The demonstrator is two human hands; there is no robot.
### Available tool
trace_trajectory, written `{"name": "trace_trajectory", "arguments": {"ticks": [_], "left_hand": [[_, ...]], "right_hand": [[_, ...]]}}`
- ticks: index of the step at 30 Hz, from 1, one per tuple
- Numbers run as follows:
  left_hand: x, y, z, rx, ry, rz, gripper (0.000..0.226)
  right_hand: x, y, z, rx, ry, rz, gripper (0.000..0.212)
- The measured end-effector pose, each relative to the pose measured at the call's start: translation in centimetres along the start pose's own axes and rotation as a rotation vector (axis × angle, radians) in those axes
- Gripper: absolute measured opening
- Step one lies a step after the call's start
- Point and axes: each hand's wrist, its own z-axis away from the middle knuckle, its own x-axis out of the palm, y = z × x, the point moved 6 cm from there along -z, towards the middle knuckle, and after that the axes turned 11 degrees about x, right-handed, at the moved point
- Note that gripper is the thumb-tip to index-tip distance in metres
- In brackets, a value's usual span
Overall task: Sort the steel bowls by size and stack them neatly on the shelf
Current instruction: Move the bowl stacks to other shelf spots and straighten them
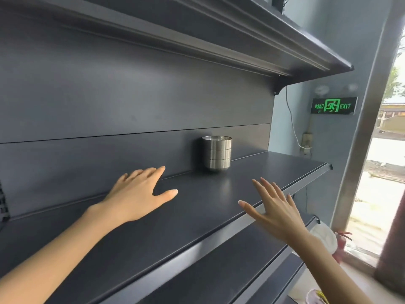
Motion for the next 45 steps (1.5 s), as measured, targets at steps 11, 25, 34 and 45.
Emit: {"name": "trace_trajectory", "arguments": {"ticks": [11, 25, 34, 45], "left_hand": [[5.3, 3.9, -13.5, -0.083, -0.004, 0.079, 0.077], [11.1, 2.6, -31.5, -0.272, 0.482, 0.907, 0.067], [14.1, 3.8, -35.5, -0.296, 0.783, 1.15, 0.074], [15.8, 4.9, -35.1, -0.385, 0.896, 1.195, 0.088]], "right_hand": [[2.4, 4.4, -14.9, -0.179, -0.022, -0.01, 0.094], [9.8, -0.6, -31.5, -0.13, -0.303, -0.993, 0.081], [13.5, -2.5, -35.0, -0.067, -0.312, -1.315, 0.053], [14.3, -2.9, -35.0, -0.057, -0.282, -1.409, 0.069]]}}
